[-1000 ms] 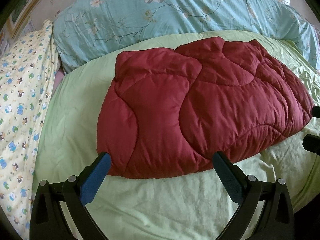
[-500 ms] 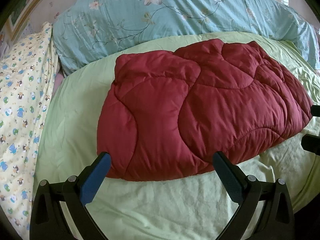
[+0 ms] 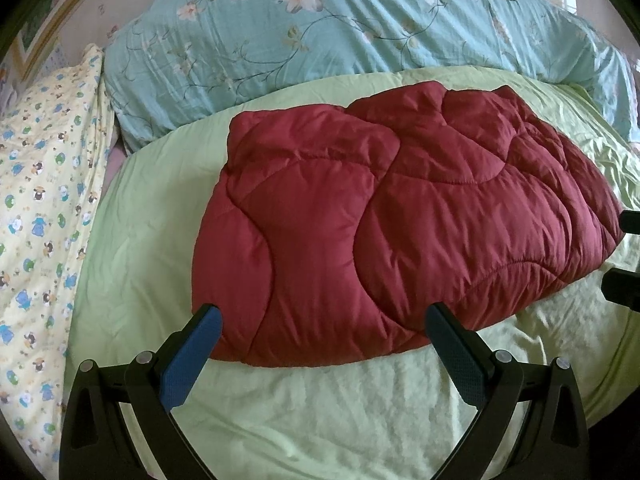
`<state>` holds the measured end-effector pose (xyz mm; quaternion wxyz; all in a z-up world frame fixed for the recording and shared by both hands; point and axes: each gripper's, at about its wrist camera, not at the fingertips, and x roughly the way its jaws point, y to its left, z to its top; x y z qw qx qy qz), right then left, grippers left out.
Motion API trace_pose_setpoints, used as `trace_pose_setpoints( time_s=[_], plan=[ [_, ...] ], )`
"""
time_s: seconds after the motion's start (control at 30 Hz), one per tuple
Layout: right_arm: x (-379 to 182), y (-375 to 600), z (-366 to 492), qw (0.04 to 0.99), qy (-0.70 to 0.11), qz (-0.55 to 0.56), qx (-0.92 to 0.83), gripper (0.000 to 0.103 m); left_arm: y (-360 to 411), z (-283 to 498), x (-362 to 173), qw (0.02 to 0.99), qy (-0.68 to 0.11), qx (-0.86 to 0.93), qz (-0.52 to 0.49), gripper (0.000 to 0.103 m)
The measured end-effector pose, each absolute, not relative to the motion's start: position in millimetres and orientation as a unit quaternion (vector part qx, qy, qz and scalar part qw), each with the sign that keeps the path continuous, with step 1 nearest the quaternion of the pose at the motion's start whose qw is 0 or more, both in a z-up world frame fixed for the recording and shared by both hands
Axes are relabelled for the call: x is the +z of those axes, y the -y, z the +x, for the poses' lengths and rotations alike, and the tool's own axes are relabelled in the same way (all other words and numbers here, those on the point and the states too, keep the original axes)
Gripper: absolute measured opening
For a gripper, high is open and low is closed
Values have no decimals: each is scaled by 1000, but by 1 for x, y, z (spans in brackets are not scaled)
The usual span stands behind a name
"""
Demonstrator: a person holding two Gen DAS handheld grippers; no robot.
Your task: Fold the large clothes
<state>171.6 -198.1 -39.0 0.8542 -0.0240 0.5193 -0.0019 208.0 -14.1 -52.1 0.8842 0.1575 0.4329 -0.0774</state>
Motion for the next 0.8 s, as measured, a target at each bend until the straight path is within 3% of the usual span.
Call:
trace_pose_setpoints(
  time_s=[0.8],
  plan=[
    [-38, 198, 172, 854, -519, -25, -2, 100, 16, 208, -51, 886, -429, -76, 158, 103]
  ],
)
